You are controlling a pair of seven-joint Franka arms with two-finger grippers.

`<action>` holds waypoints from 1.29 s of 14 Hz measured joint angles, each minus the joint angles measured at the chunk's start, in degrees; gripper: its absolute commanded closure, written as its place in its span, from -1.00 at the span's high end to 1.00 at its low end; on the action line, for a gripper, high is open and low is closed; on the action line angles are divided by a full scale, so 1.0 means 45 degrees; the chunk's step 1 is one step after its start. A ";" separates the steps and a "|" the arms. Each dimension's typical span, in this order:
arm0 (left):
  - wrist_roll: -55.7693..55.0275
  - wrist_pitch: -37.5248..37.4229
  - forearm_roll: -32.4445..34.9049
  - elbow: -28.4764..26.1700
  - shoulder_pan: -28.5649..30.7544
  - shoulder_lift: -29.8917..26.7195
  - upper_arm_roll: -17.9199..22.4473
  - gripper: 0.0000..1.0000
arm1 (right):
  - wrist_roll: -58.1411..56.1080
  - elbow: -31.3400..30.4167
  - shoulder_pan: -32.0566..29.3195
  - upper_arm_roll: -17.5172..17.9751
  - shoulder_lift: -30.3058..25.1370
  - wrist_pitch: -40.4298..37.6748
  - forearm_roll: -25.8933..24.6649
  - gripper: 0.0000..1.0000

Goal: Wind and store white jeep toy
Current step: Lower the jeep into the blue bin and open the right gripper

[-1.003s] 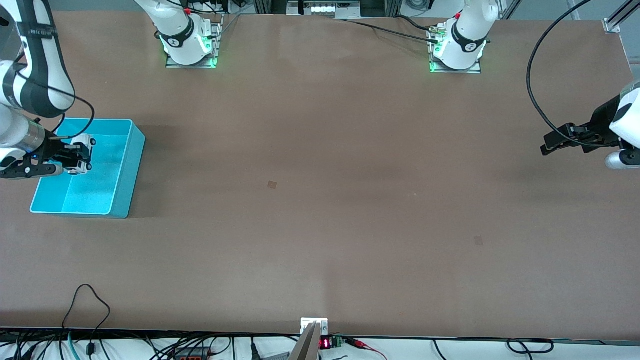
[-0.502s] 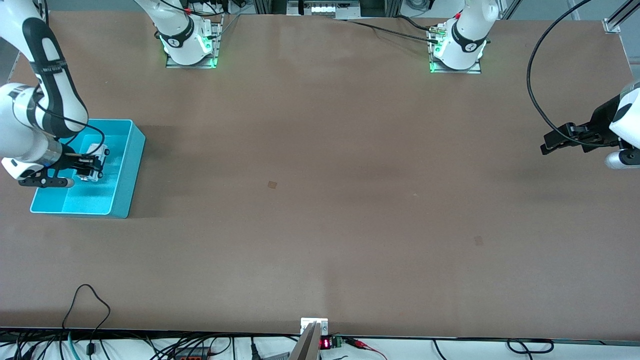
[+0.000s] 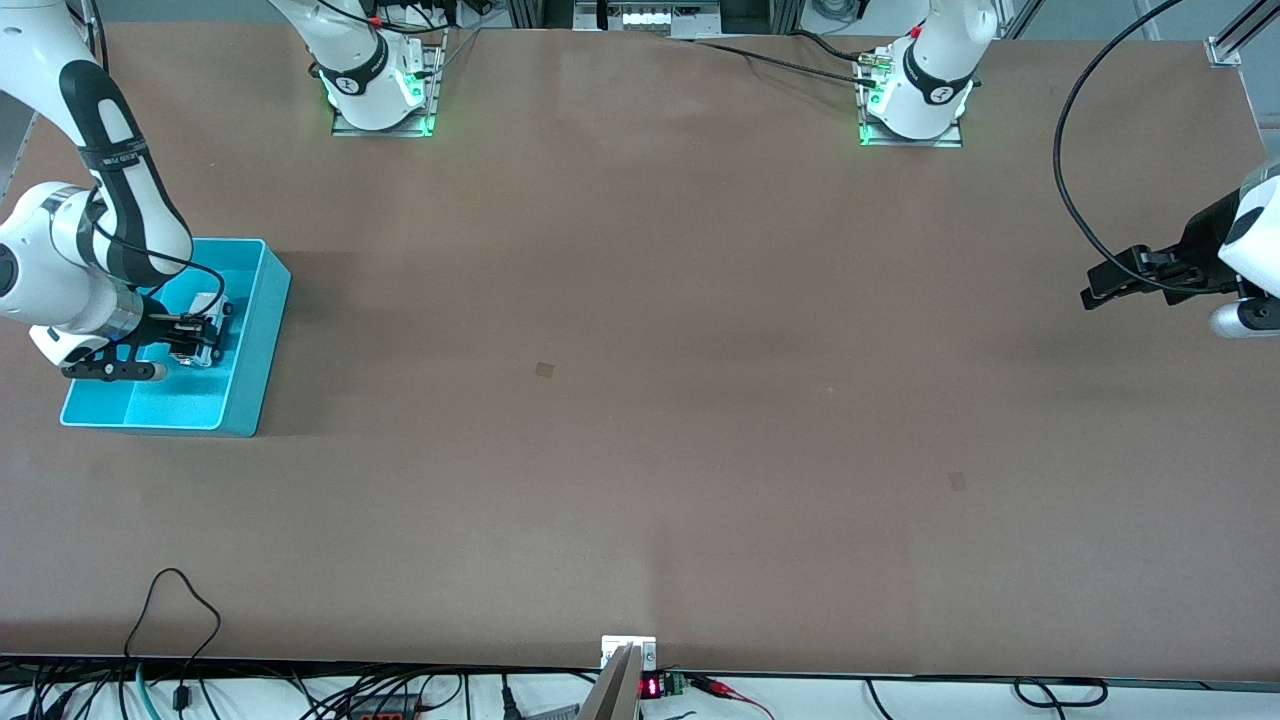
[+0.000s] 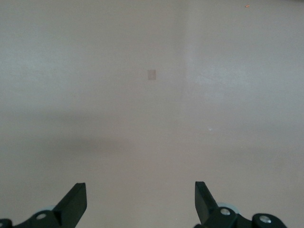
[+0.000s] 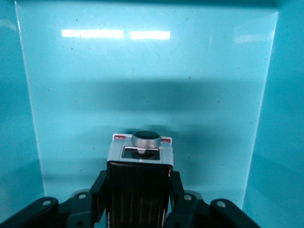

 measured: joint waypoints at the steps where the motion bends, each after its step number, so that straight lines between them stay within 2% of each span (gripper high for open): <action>1: 0.0000 0.0000 0.0000 0.0000 0.0000 0.0000 -0.0010 1.00 | 0.0007 0.0000 0.0000 0.0007 0.0018 0.0001 0.0000 -0.09; 5: 0.0000 0.0036 0.0000 0.0019 -0.0001 -0.0003 -0.0087 1.00 | 0.0015 0.0001 0.0000 0.0030 0.0033 0.0001 0.0000 1.00; 9: 0.0000 0.0131 0.0000 0.0000 -0.0001 -0.0010 -0.0114 1.00 | 0.0014 0.0050 0.0000 0.0037 0.0027 0.0002 0.0000 1.00; 12: 0.0000 0.0569 0.0000 -0.0455 -0.0001 -0.0278 -0.0117 1.00 | 0.0014 0.0402 0.0000 0.0104 -0.0251 -0.0279 -0.0003 1.00; 15: -0.0003 0.0650 0.0000 -0.0819 -0.0001 -0.0555 -0.0118 1.00 | 0.0015 0.1434 0.0006 0.0601 -0.1316 -0.2597 -0.0003 1.00; 18: -0.0020 0.0650 0.0000 -0.0864 0.0000 -0.0611 -0.0118 1.00 | 0.0046 0.3144 0.0023 0.1303 -0.2278 -0.5511 0.0007 1.00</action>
